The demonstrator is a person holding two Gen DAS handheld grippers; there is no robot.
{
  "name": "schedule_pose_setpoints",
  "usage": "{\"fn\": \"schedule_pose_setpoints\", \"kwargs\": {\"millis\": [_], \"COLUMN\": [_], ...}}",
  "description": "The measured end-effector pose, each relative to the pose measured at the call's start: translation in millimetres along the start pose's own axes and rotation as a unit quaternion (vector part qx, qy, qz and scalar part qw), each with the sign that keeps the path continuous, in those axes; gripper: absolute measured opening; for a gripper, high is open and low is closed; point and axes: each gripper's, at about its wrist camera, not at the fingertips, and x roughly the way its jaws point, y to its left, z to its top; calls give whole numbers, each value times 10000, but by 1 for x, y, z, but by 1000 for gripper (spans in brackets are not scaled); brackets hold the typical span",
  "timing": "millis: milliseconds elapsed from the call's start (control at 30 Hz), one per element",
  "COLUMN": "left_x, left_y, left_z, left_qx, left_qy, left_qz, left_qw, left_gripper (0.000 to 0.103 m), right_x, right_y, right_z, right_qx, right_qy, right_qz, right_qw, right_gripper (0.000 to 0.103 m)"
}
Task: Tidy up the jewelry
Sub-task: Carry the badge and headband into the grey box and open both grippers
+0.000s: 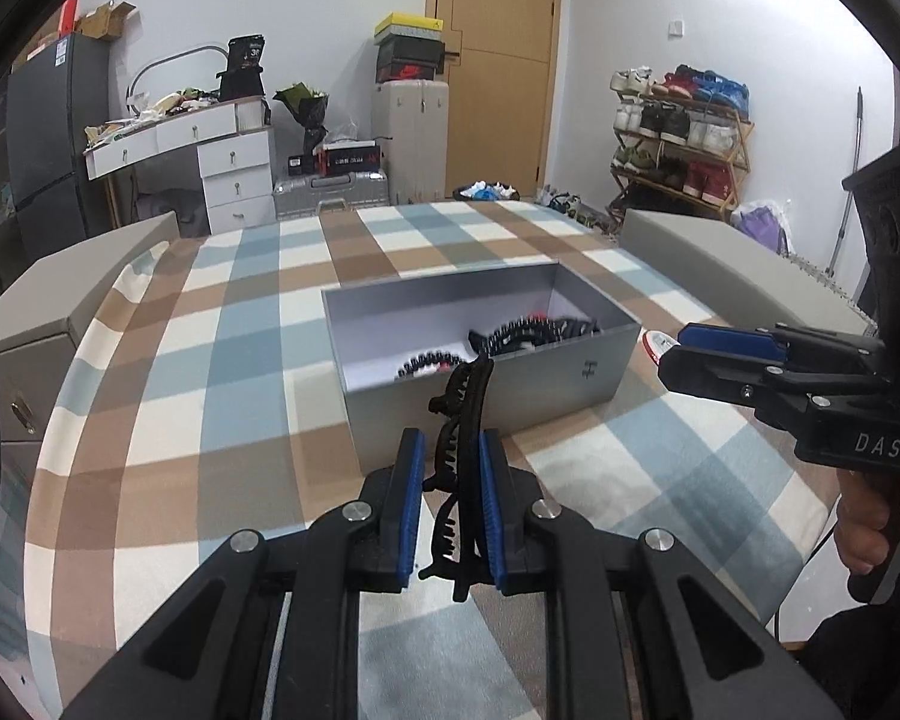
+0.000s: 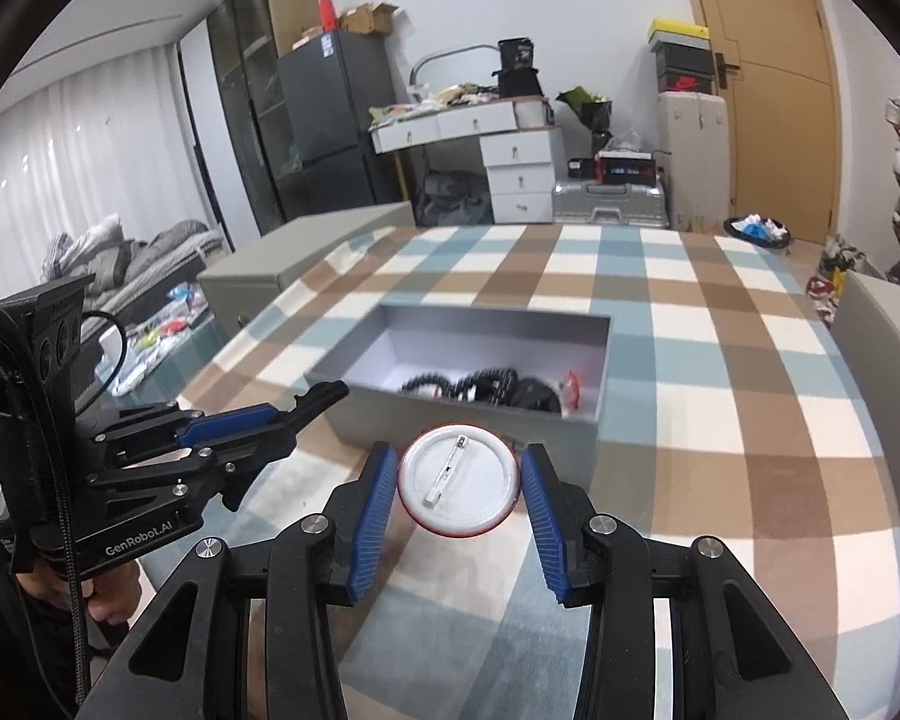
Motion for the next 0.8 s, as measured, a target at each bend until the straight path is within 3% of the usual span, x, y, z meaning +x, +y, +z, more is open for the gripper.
{"fn": "schedule_pose_setpoints", "kwargs": {"millis": [467,800], "left_x": [14,34], "left_y": [17,16], "left_z": [47,41], "left_qx": [-164,-26], "left_qy": [-464,-356], "left_qz": [138,266], "left_qw": [9987,9990], "left_gripper": [13,13], "right_x": [7,45], "right_y": [-14,-33], "right_z": [48,47], "right_qx": [286,648], "right_qy": [-384,-164], "right_qz": [-1,-49], "right_qw": [9989,9978], "right_gripper": [42,42]}}
